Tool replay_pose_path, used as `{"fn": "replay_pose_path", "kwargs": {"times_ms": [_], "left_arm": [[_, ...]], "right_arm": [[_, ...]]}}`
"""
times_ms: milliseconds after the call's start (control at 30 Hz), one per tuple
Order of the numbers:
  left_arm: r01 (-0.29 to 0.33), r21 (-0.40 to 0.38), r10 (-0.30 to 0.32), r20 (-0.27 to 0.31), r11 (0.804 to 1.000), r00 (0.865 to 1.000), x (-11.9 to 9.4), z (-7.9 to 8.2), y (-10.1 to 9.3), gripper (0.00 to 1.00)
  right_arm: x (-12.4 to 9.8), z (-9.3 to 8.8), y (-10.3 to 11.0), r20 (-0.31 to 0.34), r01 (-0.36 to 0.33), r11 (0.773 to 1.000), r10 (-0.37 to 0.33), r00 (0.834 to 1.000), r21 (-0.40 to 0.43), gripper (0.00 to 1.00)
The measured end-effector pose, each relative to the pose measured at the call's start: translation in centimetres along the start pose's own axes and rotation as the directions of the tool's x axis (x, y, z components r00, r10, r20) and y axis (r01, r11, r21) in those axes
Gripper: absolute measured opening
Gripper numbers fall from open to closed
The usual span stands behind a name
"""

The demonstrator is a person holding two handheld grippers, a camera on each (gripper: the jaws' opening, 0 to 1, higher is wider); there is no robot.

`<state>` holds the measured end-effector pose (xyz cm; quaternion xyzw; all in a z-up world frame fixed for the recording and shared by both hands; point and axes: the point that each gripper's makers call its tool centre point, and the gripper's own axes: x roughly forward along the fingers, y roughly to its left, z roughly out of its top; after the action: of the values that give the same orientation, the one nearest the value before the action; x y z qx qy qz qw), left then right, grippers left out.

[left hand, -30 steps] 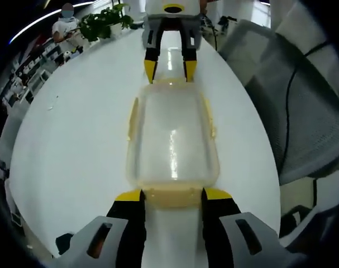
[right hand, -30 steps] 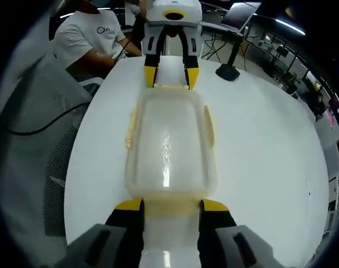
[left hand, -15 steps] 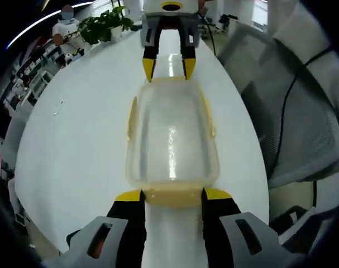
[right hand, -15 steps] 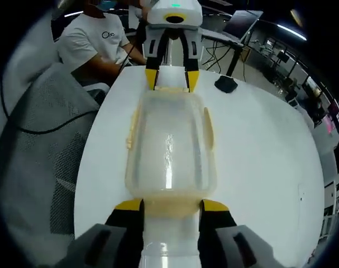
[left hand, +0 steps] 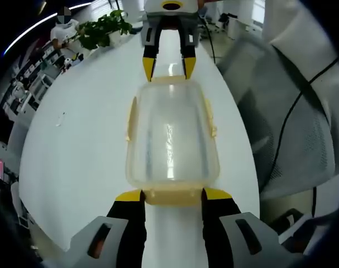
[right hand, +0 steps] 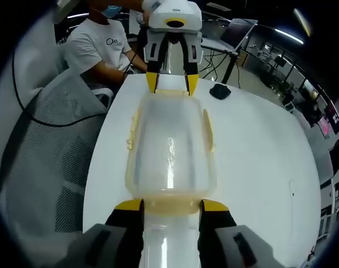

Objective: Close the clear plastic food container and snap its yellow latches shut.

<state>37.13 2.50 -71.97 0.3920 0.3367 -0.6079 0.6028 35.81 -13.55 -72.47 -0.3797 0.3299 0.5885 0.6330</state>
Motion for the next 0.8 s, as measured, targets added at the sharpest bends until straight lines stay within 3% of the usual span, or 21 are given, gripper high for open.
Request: {"fn": "replay_pose_path", "kwargs": {"times_ms": [467, 800], "left_arm": [[-0.010, 0.021, 0.010, 0.016, 1.000, 1.000, 1.5, 4.9, 1.1, 0.36], [-0.014, 0.023, 0.014, 0.003, 1.000, 1.000, 2.9, 7.1, 1.5, 0.36]], "right_arm": [[-2.9, -4.0, -0.8, -0.018, 0.027, 1.000, -0.027, 0.999, 0.016, 0.36], [-4.1, -6.4, -1.0, -0.018, 0.022, 1.000, -0.022, 1.000, 0.019, 0.36]]}}
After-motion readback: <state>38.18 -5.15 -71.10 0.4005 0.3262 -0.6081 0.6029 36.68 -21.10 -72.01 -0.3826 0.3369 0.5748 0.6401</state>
